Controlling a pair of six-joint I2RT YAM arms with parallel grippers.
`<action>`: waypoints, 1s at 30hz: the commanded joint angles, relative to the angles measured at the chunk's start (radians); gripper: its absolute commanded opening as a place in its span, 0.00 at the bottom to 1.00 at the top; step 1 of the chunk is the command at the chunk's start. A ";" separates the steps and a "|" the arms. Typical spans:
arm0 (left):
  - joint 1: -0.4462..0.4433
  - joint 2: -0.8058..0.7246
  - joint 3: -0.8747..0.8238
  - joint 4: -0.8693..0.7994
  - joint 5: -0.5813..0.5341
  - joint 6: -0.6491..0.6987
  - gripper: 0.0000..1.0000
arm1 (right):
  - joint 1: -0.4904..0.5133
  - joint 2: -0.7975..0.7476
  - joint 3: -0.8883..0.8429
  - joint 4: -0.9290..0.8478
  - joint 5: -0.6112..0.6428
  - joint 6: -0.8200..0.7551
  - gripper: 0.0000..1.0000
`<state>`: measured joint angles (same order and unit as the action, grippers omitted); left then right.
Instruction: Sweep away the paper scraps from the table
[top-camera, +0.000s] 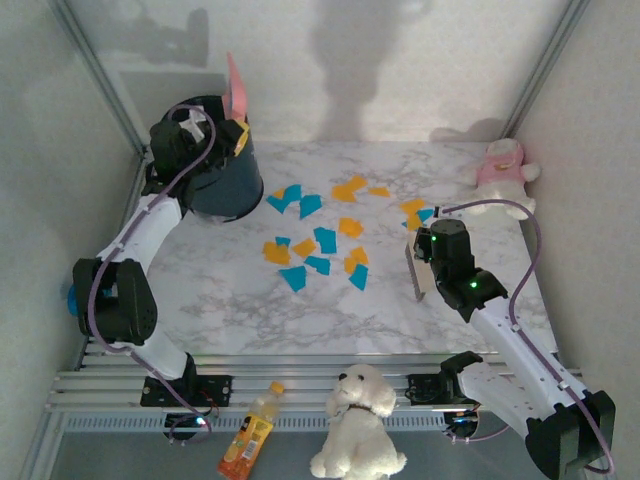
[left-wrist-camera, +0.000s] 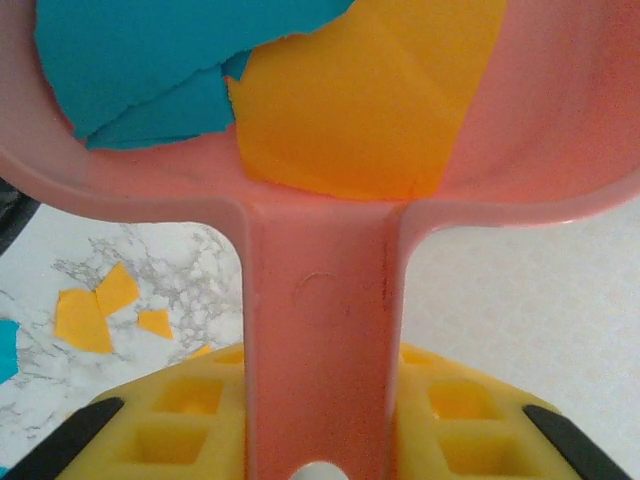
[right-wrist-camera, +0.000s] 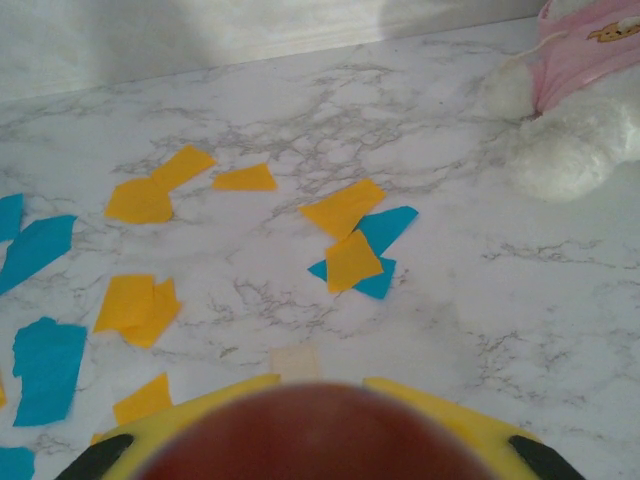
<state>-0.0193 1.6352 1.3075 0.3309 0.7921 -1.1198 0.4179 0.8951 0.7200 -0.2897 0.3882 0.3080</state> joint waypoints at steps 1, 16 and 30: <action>0.014 -0.042 -0.030 0.150 -0.011 -0.096 0.00 | 0.004 0.004 0.032 0.015 -0.009 0.015 0.00; 0.033 -0.045 -0.146 0.381 -0.024 -0.327 0.00 | 0.003 0.001 0.035 0.008 -0.010 0.016 0.00; 0.034 -0.034 -0.252 0.701 -0.046 -0.581 0.00 | 0.003 0.011 0.044 0.006 -0.012 0.014 0.00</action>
<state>0.0048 1.6276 1.0748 0.8536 0.7559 -1.6085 0.4179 0.9081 0.7238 -0.3031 0.3801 0.3080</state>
